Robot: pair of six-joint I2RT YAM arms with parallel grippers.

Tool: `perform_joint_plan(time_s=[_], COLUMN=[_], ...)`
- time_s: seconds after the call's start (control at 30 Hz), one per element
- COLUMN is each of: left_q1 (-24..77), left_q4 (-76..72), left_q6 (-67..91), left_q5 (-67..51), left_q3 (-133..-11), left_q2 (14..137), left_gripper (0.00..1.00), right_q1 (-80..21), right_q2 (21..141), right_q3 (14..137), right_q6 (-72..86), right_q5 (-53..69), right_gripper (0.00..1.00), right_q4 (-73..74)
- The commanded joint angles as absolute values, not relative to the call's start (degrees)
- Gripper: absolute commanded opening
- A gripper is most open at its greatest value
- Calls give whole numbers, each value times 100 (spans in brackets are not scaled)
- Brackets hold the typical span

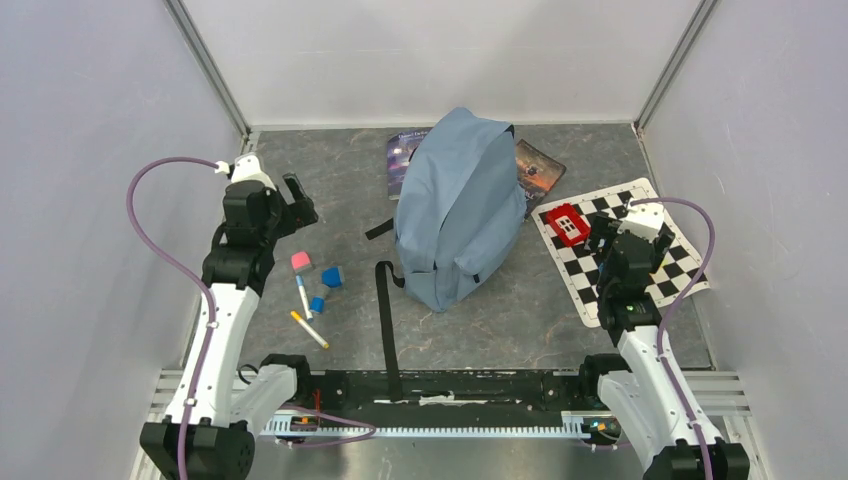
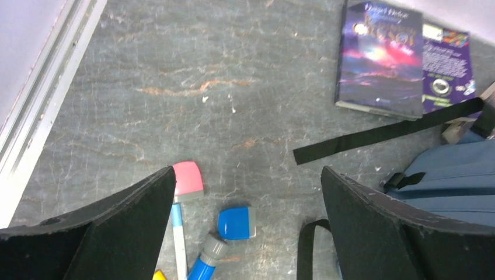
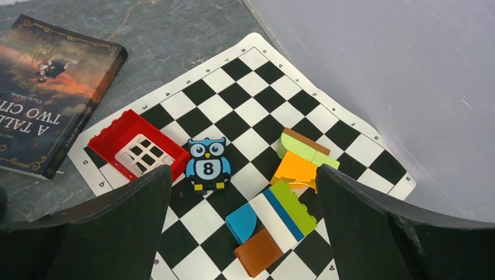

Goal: Pack the student bag
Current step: Adjust the student bag at the center of the board.

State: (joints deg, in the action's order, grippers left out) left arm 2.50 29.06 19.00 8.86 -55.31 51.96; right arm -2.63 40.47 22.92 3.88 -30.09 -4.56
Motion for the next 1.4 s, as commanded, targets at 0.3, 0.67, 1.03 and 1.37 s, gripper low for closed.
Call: perform_joint_plan(time_s=[0.3,0.67,1.03,1.37], left_q1=[376,2836,5834,7765], left_q4=[3586,3598,2775,2287], left_q6=[1683,1833,1648,1441], left_q5=[558,-21,1968,4852], left_q3=[-6528,-7456,-7476,-7697], left_q2=[5413,5288,5641,6775], left_gripper=[100,100,100,100], right_q1=[-288,-286,-288,-286], right_q2=[4015,4104,3927,3732], right_q3=[2760,2983,2387,2296], right_q6=[724,713,928,848], right_q5=[-2533,-1524,-616,-661], right_gripper=[98,98,98,98], right_q4=[-42,436,-9,450])
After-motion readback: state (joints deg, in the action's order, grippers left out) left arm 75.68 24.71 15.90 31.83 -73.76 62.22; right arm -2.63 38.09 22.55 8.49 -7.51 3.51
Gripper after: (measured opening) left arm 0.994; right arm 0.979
